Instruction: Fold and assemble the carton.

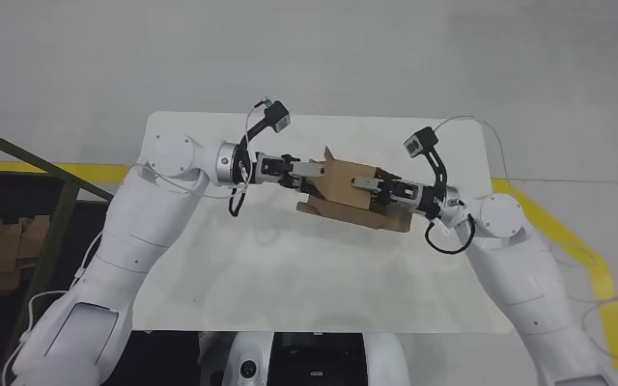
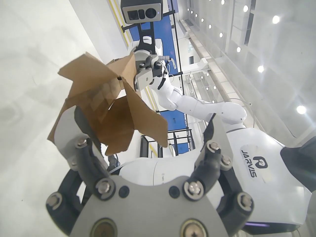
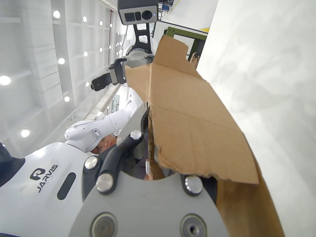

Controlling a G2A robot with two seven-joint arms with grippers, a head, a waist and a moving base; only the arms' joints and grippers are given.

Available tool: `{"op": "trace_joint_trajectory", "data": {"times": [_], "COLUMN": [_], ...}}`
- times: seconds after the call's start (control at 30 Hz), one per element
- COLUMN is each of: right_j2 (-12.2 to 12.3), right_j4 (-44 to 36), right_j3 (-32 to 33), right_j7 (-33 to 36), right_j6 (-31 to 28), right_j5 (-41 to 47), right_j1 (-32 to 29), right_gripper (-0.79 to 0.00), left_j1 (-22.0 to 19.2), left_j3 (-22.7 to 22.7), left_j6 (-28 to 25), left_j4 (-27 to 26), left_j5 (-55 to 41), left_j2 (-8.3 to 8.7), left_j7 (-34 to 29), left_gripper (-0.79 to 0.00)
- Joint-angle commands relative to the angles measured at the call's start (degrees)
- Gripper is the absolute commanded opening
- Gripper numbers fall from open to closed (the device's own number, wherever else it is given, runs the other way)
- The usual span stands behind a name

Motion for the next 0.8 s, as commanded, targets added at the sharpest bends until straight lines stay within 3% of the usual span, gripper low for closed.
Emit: {"op": "trace_joint_trajectory", "data": {"times": [0.0, 0.23, 0.77], "right_j2": [0.0, -0.3, -0.6], "right_j4": [-0.5, -0.9, 0.4], "right_j3": [0.0, -0.9, 1.1], "right_j7": [-0.1, -0.3, -7.5], "right_j6": [0.4, 1.5, 1.3], "right_j5": [-0.2, -1.5, -1.1], "right_j1": [-0.1, 0.7, -0.3], "right_gripper": [-0.785, -0.785, -0.785], "left_j1": [-0.3, -1.3, -0.6], "left_j3": [0.7, 2.2, 1.9], "left_j6": [0.2, -0.2, -0.5], "left_j4": [0.1, 0.6, -1.0], "left_j5": [0.1, -0.8, -1.8], "left_j2": [-0.15, -0.63, -0.6], "left_j7": [0.0, -0.1, -0.8], "left_gripper": [0.0, 0.0, 0.0]}}
